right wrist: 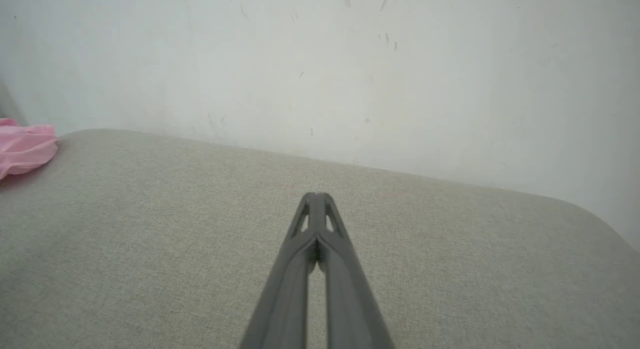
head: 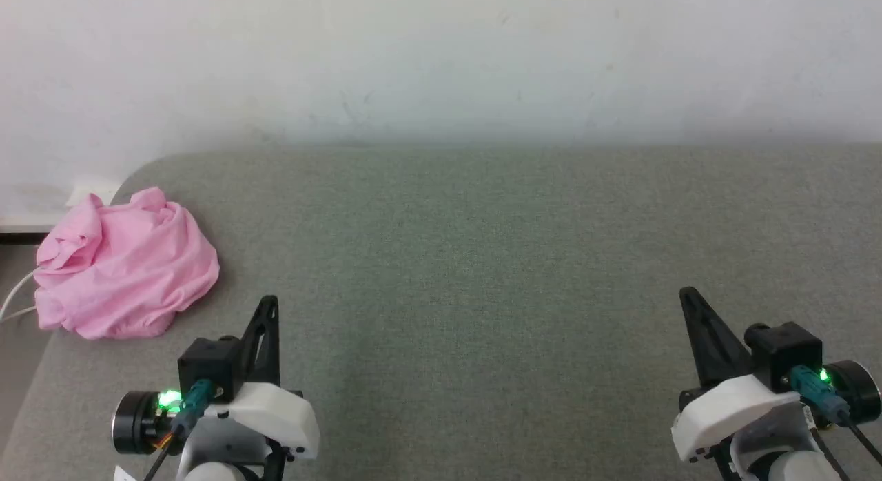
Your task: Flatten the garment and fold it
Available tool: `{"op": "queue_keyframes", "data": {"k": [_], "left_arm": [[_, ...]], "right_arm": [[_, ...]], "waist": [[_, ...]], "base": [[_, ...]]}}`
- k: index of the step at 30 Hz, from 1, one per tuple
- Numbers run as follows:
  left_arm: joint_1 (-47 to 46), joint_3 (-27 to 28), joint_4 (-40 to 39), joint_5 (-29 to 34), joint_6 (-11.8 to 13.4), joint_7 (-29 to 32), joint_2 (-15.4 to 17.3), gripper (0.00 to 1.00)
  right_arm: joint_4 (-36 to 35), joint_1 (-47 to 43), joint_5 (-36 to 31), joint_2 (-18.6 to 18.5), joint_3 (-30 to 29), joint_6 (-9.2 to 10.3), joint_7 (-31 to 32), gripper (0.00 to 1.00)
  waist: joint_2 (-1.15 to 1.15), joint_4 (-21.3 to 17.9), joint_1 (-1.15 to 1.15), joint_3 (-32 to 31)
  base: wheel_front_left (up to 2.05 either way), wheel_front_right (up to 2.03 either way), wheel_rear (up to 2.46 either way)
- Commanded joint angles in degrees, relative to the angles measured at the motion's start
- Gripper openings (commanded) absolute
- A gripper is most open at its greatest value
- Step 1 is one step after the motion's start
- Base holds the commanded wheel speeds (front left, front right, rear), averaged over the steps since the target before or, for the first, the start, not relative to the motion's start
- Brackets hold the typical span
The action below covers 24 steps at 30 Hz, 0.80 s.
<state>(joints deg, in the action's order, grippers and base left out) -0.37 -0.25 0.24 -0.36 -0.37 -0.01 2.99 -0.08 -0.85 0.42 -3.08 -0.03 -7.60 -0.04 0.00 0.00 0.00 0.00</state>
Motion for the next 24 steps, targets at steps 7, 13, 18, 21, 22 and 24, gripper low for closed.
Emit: {"op": "queue_keyframes", "data": {"k": [7,13,18,21,22,24], "left_arm": [[0.37,0.25,-0.24,0.36,0.37,0.01,-0.12,0.0],[0.37,0.25,-0.24,0.36,0.37,0.01,-0.12,0.0],[0.37,0.25,-0.24,0.36,0.37,0.01,-0.12,0.0],[0.37,0.25,-0.24,0.36,0.37,0.01,-0.12,0.0],[0.37,0.25,-0.24,0.36,0.37,0.01,-0.12,0.0],[0.37,0.25,-0.24,0.36,0.37,0.01,-0.12,0.0]], "right_arm": [[0.08,0.85,-0.42,0.21,0.03,0.11,0.04,0.0],[0.08,0.85,-0.42,0.21,0.03,0.11,0.04,0.0],[0.08,0.85,-0.42,0.21,0.03,0.11,0.04,0.0],[0.08,0.85,-0.42,0.21,0.03,0.11,0.04,0.0],[0.08,0.85,-0.42,0.21,0.03,0.11,0.04,0.0],[0.08,0.85,-0.42,0.21,0.03,0.11,0.04,0.0]], "waist": [[0.0,0.0,0.0,0.0],[0.0,0.0,0.0,0.0],[0.0,0.0,0.0,0.0],[0.0,0.0,0.0,0.0],[0.0,0.0,0.0,0.0],[0.0,0.0,0.0,0.0]], "base": [[0.0,0.0,0.0],[0.0,0.0,0.0],[0.0,0.0,0.0],[0.0,0.0,0.0],[0.0,0.0,0.0],[0.0,0.0,0.0]]}}
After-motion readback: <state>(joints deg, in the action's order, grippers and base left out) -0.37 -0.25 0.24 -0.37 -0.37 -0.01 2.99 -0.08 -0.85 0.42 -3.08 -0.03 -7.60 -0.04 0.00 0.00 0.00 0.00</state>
